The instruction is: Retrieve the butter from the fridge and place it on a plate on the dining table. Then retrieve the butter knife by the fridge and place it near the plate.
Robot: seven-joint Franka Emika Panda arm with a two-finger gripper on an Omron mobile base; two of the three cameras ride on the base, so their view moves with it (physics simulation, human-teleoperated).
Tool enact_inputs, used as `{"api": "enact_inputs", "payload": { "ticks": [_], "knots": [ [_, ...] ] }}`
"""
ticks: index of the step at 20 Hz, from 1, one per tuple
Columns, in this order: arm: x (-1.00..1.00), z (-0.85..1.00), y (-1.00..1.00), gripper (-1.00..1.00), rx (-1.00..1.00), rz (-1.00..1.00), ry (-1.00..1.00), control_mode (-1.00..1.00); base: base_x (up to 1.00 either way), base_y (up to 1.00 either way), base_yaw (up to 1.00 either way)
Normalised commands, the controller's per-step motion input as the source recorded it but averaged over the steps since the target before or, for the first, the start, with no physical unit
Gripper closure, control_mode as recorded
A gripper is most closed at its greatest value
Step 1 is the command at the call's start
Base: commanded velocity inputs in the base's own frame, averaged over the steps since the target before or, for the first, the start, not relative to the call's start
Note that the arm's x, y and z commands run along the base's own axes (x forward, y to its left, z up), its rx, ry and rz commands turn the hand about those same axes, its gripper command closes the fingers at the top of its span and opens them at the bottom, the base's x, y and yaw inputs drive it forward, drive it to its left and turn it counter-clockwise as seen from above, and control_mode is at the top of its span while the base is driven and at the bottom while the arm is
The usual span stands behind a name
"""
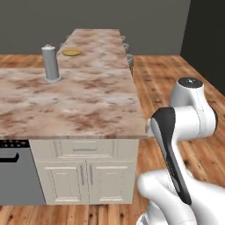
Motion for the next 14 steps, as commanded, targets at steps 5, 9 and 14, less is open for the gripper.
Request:
{"api": "enact_inputs", "payload": {
  "ticks": [5,9,14],
  "knots": [
    [0.00,0.00,0.00,1.00,0.00,0.00,0.00,1.00,0.34,-1.00,-0.28],
    [0.00,0.00,0.00,1.00,0.00,0.00,0.00,1.00,0.57,-1.00,-0.36],
    [0.00,0.00,0.00,1.00,0.00,0.00,0.00,1.00,0.65,-1.00,-0.37]
  ]
}}
